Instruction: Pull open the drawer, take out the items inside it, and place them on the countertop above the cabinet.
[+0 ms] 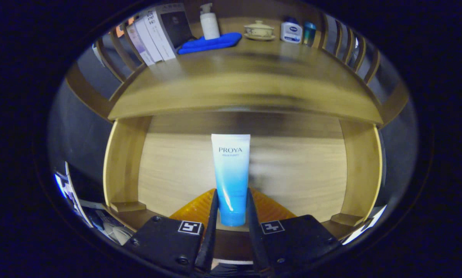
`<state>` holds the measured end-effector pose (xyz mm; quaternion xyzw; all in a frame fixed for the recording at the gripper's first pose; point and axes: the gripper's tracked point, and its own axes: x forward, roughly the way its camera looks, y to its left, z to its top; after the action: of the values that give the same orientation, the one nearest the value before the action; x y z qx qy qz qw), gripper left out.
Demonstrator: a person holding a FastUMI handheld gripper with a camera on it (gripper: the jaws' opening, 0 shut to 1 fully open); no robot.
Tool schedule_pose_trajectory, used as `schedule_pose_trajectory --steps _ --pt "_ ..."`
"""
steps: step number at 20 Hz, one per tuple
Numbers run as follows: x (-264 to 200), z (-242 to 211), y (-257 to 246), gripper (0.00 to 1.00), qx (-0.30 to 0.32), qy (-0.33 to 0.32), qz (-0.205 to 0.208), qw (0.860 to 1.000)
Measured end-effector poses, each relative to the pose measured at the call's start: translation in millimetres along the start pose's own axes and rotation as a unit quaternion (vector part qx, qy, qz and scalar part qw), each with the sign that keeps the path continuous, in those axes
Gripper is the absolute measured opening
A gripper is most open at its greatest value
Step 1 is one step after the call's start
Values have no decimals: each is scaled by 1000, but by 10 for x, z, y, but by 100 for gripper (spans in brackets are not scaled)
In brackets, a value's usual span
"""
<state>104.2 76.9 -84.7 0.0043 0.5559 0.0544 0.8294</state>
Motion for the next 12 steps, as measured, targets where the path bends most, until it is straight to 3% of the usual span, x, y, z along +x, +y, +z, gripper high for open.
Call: schedule_pose_trajectory --steps 12 --pt "-494 573 -44 42 23 -41 8 999"
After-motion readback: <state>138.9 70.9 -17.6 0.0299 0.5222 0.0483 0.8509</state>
